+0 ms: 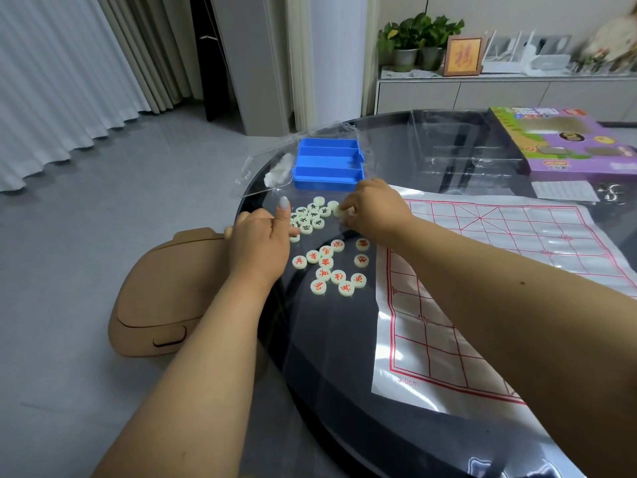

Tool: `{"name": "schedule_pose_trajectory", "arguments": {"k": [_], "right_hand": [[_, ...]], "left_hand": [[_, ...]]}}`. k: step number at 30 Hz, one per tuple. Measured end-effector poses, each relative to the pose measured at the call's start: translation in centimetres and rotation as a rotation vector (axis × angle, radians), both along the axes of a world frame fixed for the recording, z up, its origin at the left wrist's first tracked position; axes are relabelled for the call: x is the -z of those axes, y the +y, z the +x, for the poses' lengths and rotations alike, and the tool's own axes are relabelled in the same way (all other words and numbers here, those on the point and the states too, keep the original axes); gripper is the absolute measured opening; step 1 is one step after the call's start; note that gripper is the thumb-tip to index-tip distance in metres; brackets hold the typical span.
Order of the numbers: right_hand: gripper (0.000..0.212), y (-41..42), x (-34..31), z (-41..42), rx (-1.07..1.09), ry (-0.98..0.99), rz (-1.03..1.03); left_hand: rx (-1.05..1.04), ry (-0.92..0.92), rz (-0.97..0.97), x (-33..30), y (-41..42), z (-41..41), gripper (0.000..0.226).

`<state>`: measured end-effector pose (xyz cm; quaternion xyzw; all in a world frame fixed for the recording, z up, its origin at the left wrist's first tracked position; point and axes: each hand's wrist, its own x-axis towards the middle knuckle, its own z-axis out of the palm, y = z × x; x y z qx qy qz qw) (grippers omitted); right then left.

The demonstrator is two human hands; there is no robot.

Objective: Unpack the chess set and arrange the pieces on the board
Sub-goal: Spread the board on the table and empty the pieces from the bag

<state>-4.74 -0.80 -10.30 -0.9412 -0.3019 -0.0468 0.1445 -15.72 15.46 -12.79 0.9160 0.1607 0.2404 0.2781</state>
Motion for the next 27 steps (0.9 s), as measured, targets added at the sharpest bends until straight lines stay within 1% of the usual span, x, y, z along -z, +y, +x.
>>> {"name": "schedule_pose_trajectory", "arguments": {"k": [2, 5, 9, 11, 13, 15, 18, 19, 21, 24, 27], "right_hand": [[0.033, 0.6, -0.2, 0.1, 0.021, -0.022, -0.004], [0.026, 1.3, -0.3, 0.0, 0.03, -0.029, -0.02], [0.025, 1.3, -0.3, -0.1, -0.004, -0.044, -0.055], [0.027, 1.2, -0.2, 0.1, 0.005, 0.01, -0.011], [0.032, 1.1, -0.2, 0.2, 0.012, 0.114, 0.032], [0.031, 1.1, -0.2, 0.2, 0.004, 0.166, 0.046], [0.02, 1.0, -0.1, 0.2, 0.0, 0.144, 0.078], [0.02, 0.9, -0.1, 0.3, 0.005, 0.125, 0.095], [0.027, 0.7, -0.1, 0.4, 0.016, 0.072, 0.113], [0.038, 0.6, 0.0, 0.7, -0.012, 0.017, 0.035], [0.034, 1.1, 0.1, 1.0, -0.029, 0.003, -0.076]], "left_hand": [[0.009, 0.03, 0.025, 0.1, 0.0, 0.0, 0.078], [0.035, 0.019, 0.032, 0.2, 0.1, 0.0, 0.086], [0.04, -0.031, -0.021, -0.1, -0.1, -0.2, 0.084], [0.034, -0.046, -0.053, -0.1, -0.1, -0.3, 0.082], [0.034, -0.04, -0.065, 0.0, 0.0, -0.2, 0.078], [0.034, -0.026, -0.062, 0.1, 0.1, -0.1, 0.074], [0.047, -0.022, -0.067, 0.1, 0.2, 0.0, 0.074], [0.054, -0.026, -0.061, 0.2, 0.2, 0.0, 0.076], [0.055, -0.036, -0.051, 0.3, 0.2, 0.0, 0.082], [0.041, -0.048, -0.033, 0.4, 0.2, -0.1, 0.08], [0.043, -0.024, -0.028, 0.1, 0.0, -0.2, 0.082]]}}
